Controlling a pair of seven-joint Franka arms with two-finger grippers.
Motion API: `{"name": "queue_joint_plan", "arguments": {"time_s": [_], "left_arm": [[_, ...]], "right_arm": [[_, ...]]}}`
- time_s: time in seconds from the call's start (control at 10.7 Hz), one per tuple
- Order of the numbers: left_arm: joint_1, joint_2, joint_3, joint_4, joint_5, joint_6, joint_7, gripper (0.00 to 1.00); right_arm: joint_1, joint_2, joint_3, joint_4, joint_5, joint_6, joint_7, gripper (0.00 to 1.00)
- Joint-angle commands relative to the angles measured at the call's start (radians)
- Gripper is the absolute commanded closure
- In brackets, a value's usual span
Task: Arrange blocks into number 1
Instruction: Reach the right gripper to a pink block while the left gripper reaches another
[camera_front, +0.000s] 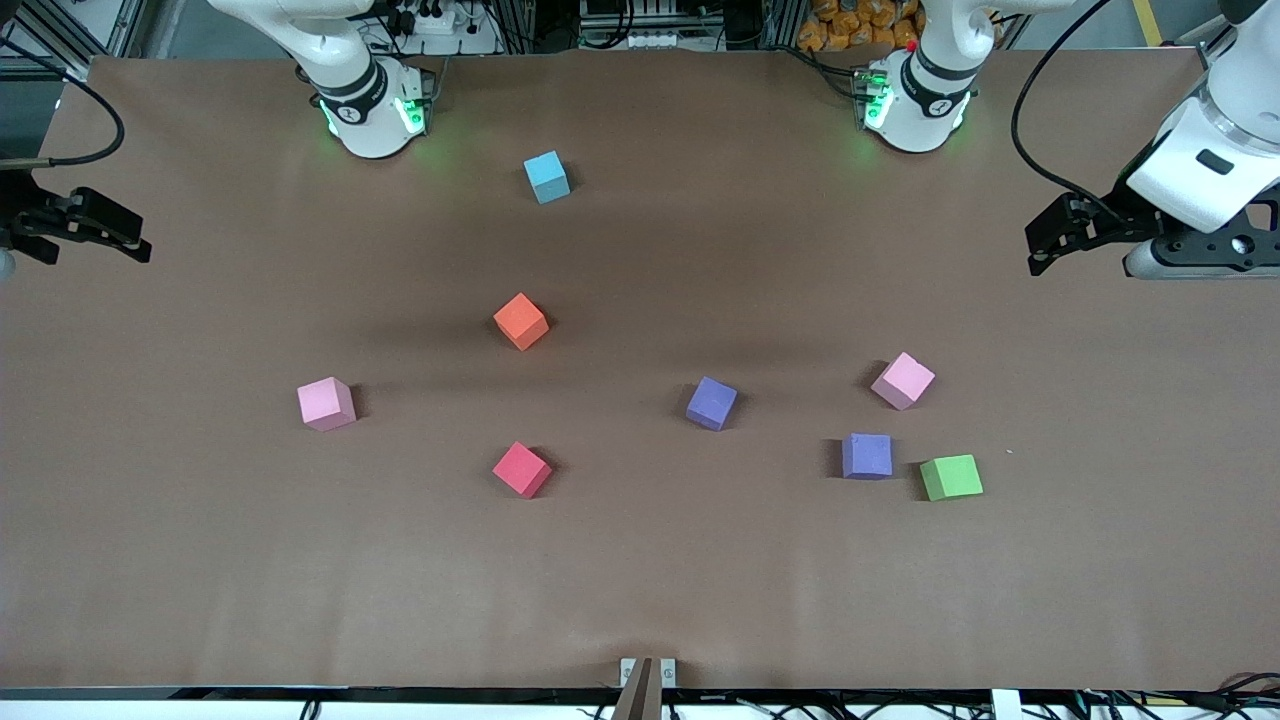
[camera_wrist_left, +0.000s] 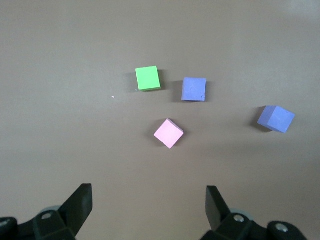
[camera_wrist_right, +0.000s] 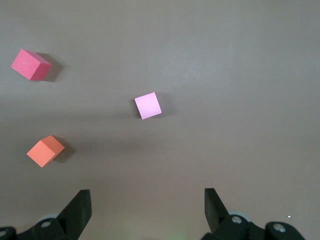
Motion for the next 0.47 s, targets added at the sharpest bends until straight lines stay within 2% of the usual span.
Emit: {"name": "queue_joint_plan", "arguments": {"time_s": [0.0,0.38], "left_arm": [[0.018,0.0,-0.011,0.02,-0.038,-0.048,0.029,0.0],[0.019,0.014,-0.002,-0.009,-0.057,-0.045,0.079,0.0]], "right_arm": [[-0.008,0.0,0.008,0.014,-0.014,-0.016,-0.002,0.0],[-0.01,0.007,0.008,0.012,-0.013,-0.016,-0.004,0.0]]}}
